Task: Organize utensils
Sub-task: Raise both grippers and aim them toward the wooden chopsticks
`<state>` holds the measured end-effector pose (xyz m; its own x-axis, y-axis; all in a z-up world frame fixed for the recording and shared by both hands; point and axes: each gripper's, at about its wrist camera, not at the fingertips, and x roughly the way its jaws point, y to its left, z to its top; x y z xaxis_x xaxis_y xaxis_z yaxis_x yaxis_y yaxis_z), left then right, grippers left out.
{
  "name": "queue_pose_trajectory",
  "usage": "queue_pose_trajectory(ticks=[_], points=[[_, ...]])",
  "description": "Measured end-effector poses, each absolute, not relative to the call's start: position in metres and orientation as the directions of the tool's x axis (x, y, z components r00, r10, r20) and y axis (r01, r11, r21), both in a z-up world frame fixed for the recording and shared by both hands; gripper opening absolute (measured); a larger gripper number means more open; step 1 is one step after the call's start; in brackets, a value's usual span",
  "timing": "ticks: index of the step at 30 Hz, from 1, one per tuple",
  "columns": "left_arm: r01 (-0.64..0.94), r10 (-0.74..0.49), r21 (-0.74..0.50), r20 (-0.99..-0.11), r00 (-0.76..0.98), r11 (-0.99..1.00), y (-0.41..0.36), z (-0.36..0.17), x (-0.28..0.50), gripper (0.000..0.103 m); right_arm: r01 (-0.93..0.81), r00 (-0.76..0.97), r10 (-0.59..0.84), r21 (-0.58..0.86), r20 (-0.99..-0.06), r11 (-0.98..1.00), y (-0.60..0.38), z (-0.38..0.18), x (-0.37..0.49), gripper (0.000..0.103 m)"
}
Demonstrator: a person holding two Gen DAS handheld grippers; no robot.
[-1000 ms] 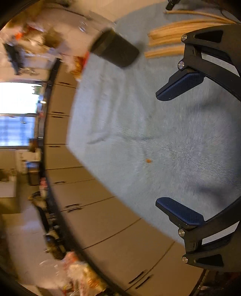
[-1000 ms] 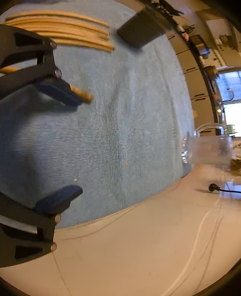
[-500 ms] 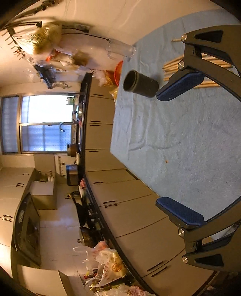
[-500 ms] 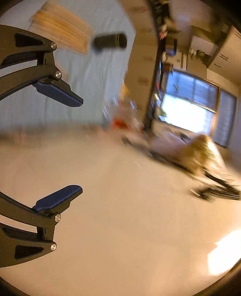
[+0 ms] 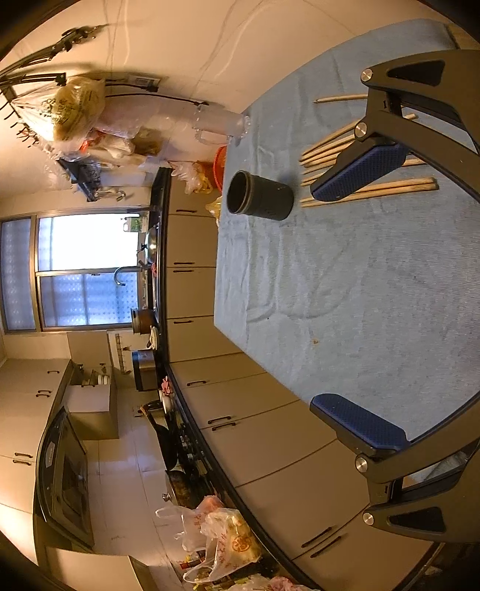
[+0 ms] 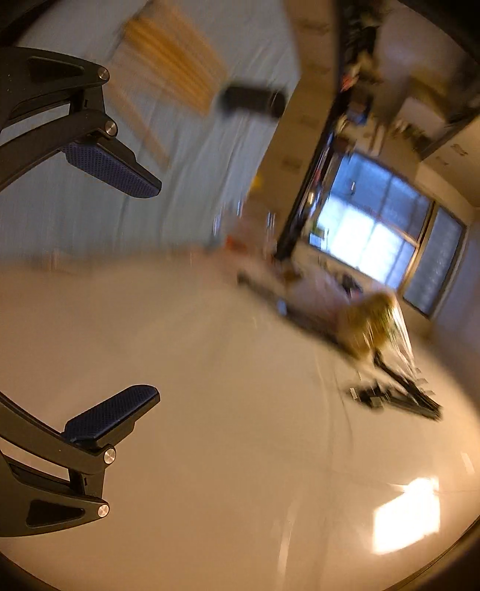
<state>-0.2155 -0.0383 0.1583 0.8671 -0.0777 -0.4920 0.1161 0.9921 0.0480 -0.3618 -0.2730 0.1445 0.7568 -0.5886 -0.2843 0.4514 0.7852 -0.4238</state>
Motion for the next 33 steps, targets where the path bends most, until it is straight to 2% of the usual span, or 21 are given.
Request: queue_pose_trajectory(ticks=[4, 9, 18, 33], points=[[0.130, -0.085, 0.052, -0.515, 0.853, 0.990, -0.041, 0.150, -0.211, 0.103, 0.357, 0.811, -0.482, -0.372, -0.332, 0.857, -0.246, 0.139, -0.322, 0.103], [0.157, -0.099, 0.055, -0.565, 0.819, 0.986, -0.048, 0.133, -0.198, 0.103, 0.251, 0.848, -0.318, -0.207, -0.423, 0.946, -0.229, 0.136, -0.283, 0.103], [0.177, -0.097, 0.067, -0.626, 0.774, 0.982, -0.052, 0.110, -0.175, 0.103, 0.240, 0.798, -0.293, -0.168, -0.527, 0.956, -0.222, 0.097, -0.247, 0.099], [0.192, -0.101, 0.054, -0.697, 0.710, 0.980, -0.058, 0.084, -0.156, 0.103, 0.265, 0.764, -0.294, -0.136, -0.575, 0.955, -0.243, 0.090, -0.241, 0.099]])
